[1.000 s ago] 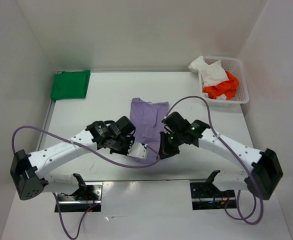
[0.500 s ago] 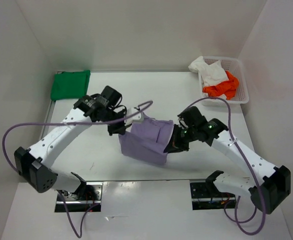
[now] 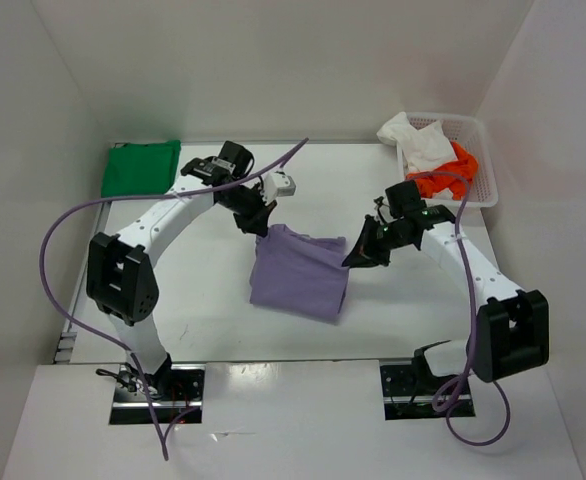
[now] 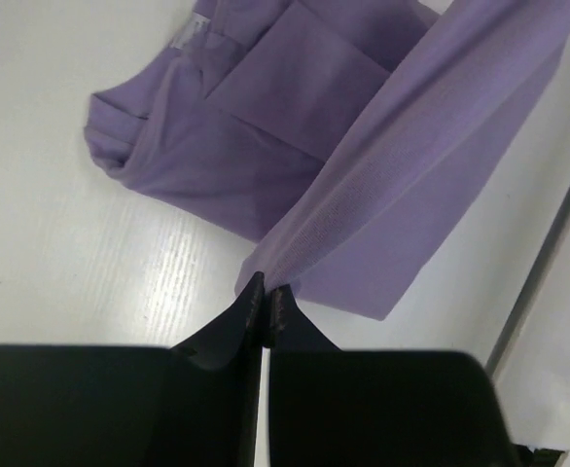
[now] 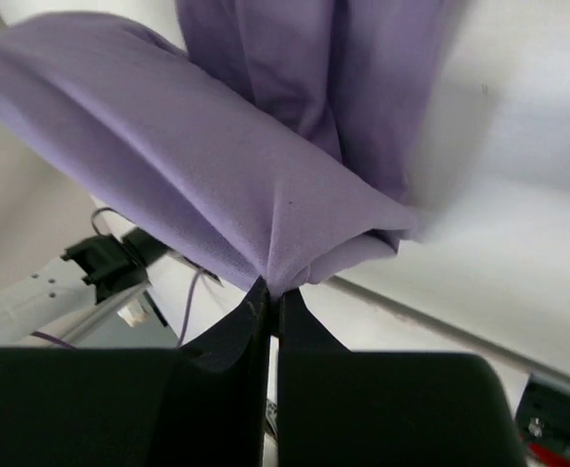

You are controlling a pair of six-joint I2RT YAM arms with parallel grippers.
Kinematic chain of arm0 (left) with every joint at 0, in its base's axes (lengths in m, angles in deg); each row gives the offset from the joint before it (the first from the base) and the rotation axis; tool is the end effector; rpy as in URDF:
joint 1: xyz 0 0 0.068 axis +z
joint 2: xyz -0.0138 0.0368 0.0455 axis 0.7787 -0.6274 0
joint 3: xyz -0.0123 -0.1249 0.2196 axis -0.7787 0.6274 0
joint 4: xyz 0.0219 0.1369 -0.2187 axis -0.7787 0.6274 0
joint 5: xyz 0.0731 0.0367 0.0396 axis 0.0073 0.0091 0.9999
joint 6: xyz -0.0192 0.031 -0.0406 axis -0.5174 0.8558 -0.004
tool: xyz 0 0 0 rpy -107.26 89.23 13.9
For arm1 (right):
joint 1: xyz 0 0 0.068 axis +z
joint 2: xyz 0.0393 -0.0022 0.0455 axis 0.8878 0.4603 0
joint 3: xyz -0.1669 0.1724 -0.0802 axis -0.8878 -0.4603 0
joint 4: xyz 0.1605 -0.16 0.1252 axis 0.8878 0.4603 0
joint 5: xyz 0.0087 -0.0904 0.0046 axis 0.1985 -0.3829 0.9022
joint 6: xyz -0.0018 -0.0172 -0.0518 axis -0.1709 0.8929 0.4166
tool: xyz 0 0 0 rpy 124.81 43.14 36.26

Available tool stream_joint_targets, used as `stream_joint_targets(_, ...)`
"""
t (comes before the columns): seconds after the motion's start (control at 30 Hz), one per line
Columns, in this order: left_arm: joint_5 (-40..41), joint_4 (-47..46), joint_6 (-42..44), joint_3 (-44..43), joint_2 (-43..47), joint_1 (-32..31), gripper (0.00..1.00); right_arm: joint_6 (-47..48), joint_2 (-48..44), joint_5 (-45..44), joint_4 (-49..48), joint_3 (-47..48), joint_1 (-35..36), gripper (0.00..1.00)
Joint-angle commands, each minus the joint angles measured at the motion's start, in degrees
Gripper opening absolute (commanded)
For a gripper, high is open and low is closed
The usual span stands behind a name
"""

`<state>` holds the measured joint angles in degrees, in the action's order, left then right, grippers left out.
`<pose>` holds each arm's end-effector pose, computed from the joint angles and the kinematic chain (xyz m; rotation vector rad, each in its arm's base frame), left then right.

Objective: Fold and stack the t-shirts
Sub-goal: Fold the long partially folded tshirt into a neat square

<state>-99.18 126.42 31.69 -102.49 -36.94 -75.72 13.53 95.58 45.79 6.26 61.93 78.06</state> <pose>0.3267 -0.1691 0.2780 1.3271 2.1890 -0.6312 0.2413 0.0862 0.2387 0.3069 2.8138 0.9646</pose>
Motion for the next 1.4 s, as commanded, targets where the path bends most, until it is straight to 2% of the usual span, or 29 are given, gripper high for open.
stream_joint_targets(0.0, -0.71, -2.35, -2.64, -3.16, -2.49, 1.99, 0.00, 3.38, 1.97, 1.48, -3.79, 2.54, -4.37, 0.00)
stream_joint_targets(0.33, 2.27, -9.29, -5.54, -5.00, -8.65, 2.52, 0.01, 5.85, 16.03, 3.87, -11.09, 8.43, -9.39, 0.00)
stream_joint_targets(0.37, 2.97, -10.42, -6.15, -5.52, -9.79, 2.52, 0.02, 5.85, 18.39, 3.87, -12.49, 9.04, -10.18, 0.02)
stream_joint_targets(0.4, 3.59, -11.13, -6.68, -5.53, -10.32, 2.52, 0.02, 5.85, 19.54, 3.87, -13.20, 10.35, -10.19, 0.08)
stream_joint_targets(0.53, 6.57, -15.43, -8.00, -5.53, -12.96, 4.36, 0.05, 4.70, 25.08, 2.38, -15.93, 14.57, -11.42, 0.16)
stream_joint_targets(0.57, 6.58, -15.97, -8.61, -5.53, -14.09, 5.15, 0.07, 4.70, 27.18, 1.68, -16.80, 16.50, -11.42, 0.17)
stream_joint_targets(0.6, 7.19, -17.02, -9.23, -5.53, -14.63, 5.15, 0.15, 4.70, 28.16, 1.06, -17.42, 17.47, -11.42, 0.27)
stream_joint_targets(0.63, 7.80, -17.55, -9.23, -5.53, -15.15, 5.85, 0.20, 4.70, 28.95, 0.36, -17.42, 18.18, -11.42, 0.30)
stream_joint_targets(0.77, 11.83, -21.41, -10.46, -5.53, -17.44, 6.99, 0.44, 4.70, 30.89, -2.90, -20.41, 19.59, -11.42, 0.35)
stream_joint_targets(0.93, 18.96, -24.32, -13.88, -6.93, -15.87, 9.54, 0.53, 5.40, 25.28, -7.81, -21.82, 19.07, -9.32, 0.38)
stream_joint_targets(1.0, 19.50, -23.54, -15.12, -8.08, -14.46, 10.60, 0.53, 5.93, 21.42, -10.62, -21.30, 16.88, -6.96, 0.30)
stream_joint_targets(1.03, 18.63, -23.53, -15.12, -8.08, -11.93, 10.60, 0.53, 5.94, 20.70, -11.33, -20.77, 15.56, -5.98, 0.20)
stream_joint_targets(1.17, 15.02, -24.05, -9.78, -0.10, -4.19, 5.17, 0.57, 5.94, 24.11, -13.19, -18.57, 15.55, -1.85, 0.00)
stream_joint_targets(1.27, 10.02, -24.06, -8.71, 4.66, -2.68, 0.59, 0.58, 5.41, 29.21, -12.49, -19.17, 17.74, -0.18, 0.00)
stream_joint_targets(1.37, 9.83, -24.59, -9.32, 5.28, -5.74, -1.43, 0.58, 5.41, 33.94, -12.48, -19.18, 21.25, -0.17, 0.00)
